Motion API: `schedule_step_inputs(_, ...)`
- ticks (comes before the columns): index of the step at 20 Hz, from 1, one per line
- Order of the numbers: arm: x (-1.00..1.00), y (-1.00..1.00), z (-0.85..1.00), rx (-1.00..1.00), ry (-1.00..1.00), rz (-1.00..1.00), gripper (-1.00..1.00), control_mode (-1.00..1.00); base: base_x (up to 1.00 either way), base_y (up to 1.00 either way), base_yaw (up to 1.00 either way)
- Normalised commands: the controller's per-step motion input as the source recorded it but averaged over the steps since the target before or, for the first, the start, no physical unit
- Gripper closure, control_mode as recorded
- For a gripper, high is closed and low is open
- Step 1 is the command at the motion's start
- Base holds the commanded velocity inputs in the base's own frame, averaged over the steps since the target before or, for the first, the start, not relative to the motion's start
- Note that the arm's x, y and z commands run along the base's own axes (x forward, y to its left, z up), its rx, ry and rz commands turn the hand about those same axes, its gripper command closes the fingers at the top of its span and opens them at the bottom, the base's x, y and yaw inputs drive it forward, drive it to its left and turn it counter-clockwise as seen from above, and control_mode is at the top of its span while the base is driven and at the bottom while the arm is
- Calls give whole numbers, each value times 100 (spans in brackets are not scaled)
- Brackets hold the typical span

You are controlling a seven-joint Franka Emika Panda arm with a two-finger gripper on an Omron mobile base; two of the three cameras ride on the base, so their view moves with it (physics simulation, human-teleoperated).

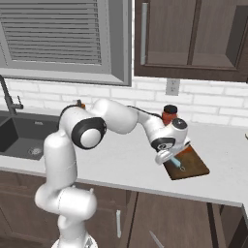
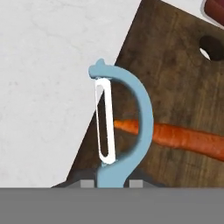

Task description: Place the appropriate cutting tool for cutting the carrot skin on the cutting board.

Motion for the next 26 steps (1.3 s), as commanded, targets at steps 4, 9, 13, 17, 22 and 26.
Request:
schedule_step_inputs(4,-4,-5,0,0,-5,0,-100,-100,0,0,0)
schedule_step_inputs(9,-35,1,34,0,-3,0,-100,-100,0,0,0)
schedule_step_inputs(13,-69,13,66,-1,-10,0,-100,-100,0,0,0)
schedule_step_inputs(17,-71,33,57,-6,-8,0,-100,-100,0,0,0)
schedule_step_inputs(22,-61,34,61,-9,0,0,-100,-100,0,0,0)
schedule_step_inputs(26,-58,40,68,-12,0,-1,-100,-100,0,0,0)
